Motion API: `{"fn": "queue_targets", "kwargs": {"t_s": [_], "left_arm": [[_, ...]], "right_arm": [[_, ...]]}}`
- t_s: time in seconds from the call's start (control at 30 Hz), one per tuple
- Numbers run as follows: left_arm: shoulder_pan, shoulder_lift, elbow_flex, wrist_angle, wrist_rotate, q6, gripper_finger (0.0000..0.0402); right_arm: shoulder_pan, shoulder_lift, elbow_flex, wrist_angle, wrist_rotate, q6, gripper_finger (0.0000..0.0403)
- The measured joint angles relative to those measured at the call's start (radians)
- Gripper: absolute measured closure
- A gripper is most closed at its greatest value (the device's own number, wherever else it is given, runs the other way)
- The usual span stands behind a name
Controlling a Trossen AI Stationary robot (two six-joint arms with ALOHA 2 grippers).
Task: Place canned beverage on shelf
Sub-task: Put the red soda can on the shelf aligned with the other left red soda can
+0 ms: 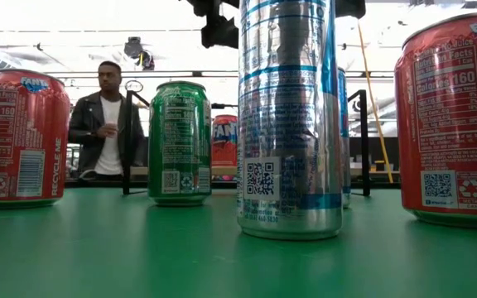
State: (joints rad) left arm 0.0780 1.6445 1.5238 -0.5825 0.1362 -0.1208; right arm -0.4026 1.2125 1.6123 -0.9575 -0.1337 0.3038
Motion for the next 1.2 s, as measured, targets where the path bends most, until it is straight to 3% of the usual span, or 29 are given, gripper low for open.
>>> {"fn": "queue_targets", "kwargs": {"t_s": [0.7, 1.2], "left_arm": [[-0.055, 0.192, -0.002, 0.034, 0.04, 0.107, 0.0041], [-0.061, 0.23, -0.001, 0.053, 0.04, 0.119, 0.0041]], "right_arm": [[0.0, 0.019, 0.0, -0.041, 0.007, -0.018, 0.0026], [-0.001, 0.021, 0.0, -0.043, 0.008, -0.039, 0.0026]]}}
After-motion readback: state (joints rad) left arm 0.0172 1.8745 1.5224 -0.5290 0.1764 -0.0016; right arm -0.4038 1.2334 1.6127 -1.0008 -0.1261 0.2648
